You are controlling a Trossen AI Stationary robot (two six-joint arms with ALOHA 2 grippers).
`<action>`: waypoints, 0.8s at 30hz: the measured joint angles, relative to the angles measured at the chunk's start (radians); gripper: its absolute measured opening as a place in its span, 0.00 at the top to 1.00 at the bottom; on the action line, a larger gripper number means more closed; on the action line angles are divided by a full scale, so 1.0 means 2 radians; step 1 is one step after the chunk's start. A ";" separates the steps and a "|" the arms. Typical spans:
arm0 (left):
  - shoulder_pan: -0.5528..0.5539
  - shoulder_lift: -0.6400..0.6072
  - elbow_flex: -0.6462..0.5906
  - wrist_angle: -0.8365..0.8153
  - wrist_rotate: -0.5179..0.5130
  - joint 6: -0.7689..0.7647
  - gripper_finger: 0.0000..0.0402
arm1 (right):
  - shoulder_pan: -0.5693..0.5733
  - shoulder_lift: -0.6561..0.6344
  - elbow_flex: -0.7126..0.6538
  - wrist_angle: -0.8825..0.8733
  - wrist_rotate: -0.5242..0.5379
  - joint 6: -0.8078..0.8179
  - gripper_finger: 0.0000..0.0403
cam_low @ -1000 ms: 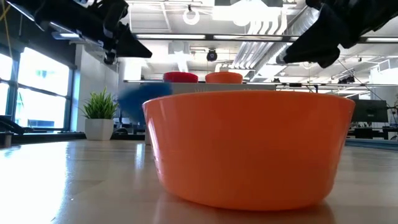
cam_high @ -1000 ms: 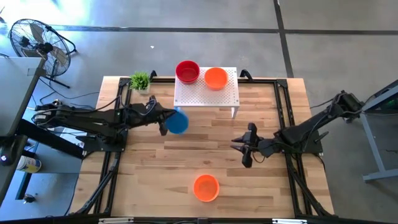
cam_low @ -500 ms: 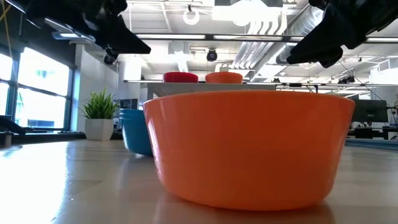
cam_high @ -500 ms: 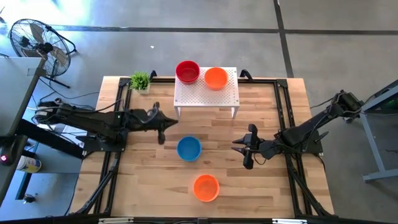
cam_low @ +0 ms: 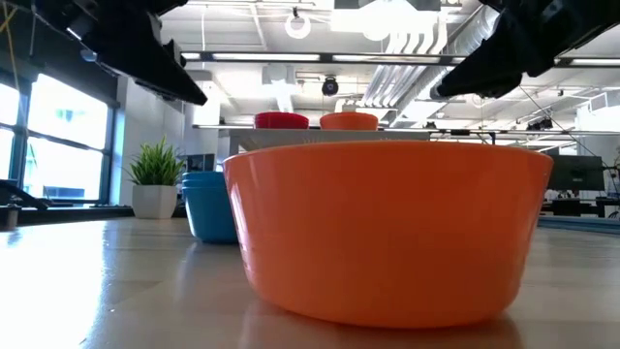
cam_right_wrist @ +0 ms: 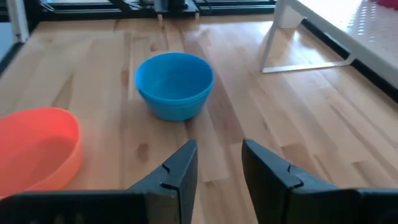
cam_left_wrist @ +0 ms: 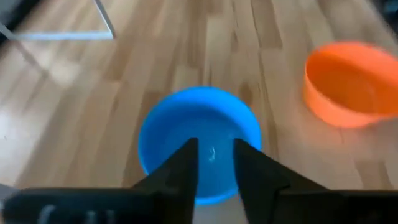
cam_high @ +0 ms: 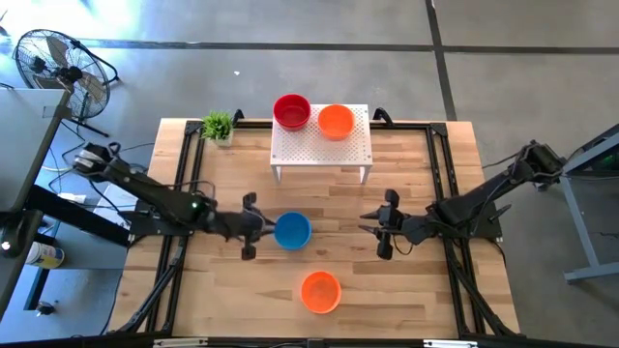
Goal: Pick & Place Mini bowls
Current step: Put the stacked blue bowls on the shelf
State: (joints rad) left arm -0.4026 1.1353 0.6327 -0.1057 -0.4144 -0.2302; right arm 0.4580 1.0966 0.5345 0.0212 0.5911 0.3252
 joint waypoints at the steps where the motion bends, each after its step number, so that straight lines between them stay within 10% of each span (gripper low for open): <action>1: -0.008 0.015 0.013 -0.018 -0.004 -0.006 0.74 | -0.004 0.000 0.000 0.000 0.000 -0.004 0.72; 9: -0.025 0.155 0.127 -0.138 0.003 -0.040 0.56 | -0.020 0.000 0.000 0.000 -0.022 -0.006 0.72; 24: -0.024 0.287 0.227 -0.218 0.023 0.011 0.60 | -0.019 0.000 0.000 -0.001 -0.024 -0.024 0.72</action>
State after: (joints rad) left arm -0.4503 1.7089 1.0874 -0.5408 -0.3677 -0.2079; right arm 0.4202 1.0966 0.5343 0.0201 0.5426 0.2777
